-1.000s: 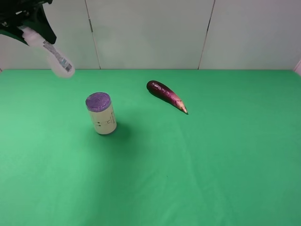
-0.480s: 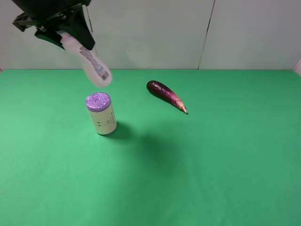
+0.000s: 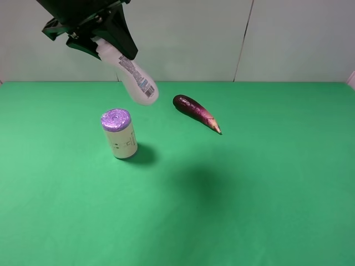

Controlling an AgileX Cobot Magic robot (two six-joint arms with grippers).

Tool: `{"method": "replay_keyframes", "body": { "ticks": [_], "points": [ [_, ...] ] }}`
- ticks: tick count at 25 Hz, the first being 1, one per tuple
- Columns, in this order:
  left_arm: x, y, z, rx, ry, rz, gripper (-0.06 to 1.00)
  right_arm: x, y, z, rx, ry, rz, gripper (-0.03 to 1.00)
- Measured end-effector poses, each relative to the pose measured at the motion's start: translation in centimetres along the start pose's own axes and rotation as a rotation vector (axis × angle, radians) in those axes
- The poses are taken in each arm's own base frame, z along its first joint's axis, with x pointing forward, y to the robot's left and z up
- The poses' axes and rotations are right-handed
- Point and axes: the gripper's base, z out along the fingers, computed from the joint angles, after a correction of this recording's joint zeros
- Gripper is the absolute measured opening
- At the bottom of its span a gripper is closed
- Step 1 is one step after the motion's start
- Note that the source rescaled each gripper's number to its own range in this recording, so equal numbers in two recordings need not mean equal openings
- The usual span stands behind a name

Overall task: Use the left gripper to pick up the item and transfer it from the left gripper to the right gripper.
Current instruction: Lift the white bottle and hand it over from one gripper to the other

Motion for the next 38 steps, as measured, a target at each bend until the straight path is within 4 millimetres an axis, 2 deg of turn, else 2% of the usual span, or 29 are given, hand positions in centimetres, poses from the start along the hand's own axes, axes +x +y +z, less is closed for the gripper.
{"method": "replay_keyframes", "body": {
  "ticks": [9,12,17,23,31,38],
  "points": [
    [1.8,0.1,3.0,0.176,0.037,0.011,0.01,-0.1,0.5,-0.1,-0.052,-0.007,-0.016,1.0],
    [2.5,0.3,3.7,0.198,0.057,0.025,0.01,-0.9,1.1,0.1,-0.116,0.011,-0.022,1.0],
    [2.7,0.3,3.9,0.211,0.061,0.034,0.01,-3.0,1.7,1.9,-0.211,0.074,-0.013,1.0],
    [2.5,-0.2,3.9,0.273,0.042,0.07,0.01,-5.2,2.4,3.9,-0.326,0.014,-0.099,1.0],
    [2.5,-0.4,3.8,0.293,0.037,0.074,0.01,-6.5,3.9,7.2,-0.453,0.05,-0.232,1.0],
    [2.5,-0.4,3.8,0.296,0.036,0.074,0.01,-6.9,6.3,9.5,-0.561,0.036,-0.356,1.0]
  ]
}}
